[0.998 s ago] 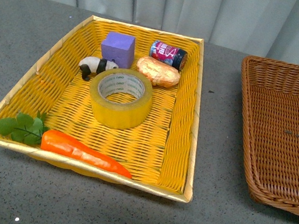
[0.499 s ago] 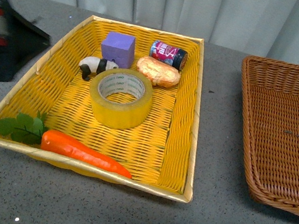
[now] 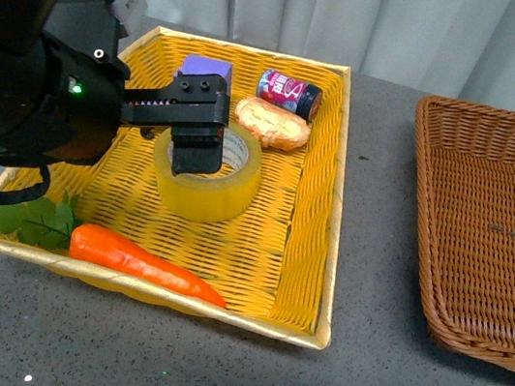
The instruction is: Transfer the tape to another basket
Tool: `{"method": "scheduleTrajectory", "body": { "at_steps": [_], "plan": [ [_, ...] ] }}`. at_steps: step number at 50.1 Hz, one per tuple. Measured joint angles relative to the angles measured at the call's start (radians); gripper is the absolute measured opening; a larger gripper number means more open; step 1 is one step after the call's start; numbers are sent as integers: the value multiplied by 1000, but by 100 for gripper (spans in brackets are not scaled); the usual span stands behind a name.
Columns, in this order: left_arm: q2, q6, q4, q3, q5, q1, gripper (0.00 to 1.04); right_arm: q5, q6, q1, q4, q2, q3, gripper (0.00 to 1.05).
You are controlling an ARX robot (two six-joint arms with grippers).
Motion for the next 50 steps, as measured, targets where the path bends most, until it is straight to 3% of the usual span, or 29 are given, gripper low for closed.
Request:
{"method": "scheduleTrajectory", "body": {
  "at_steps": [39,50],
  "plan": [
    [327,-146,-101,276,-29,38,97,0,0,0,0,0,0,96],
    [349,-145,-113,307,-42,40,51,0,0,0,0,0,0,96]
  ]
}}
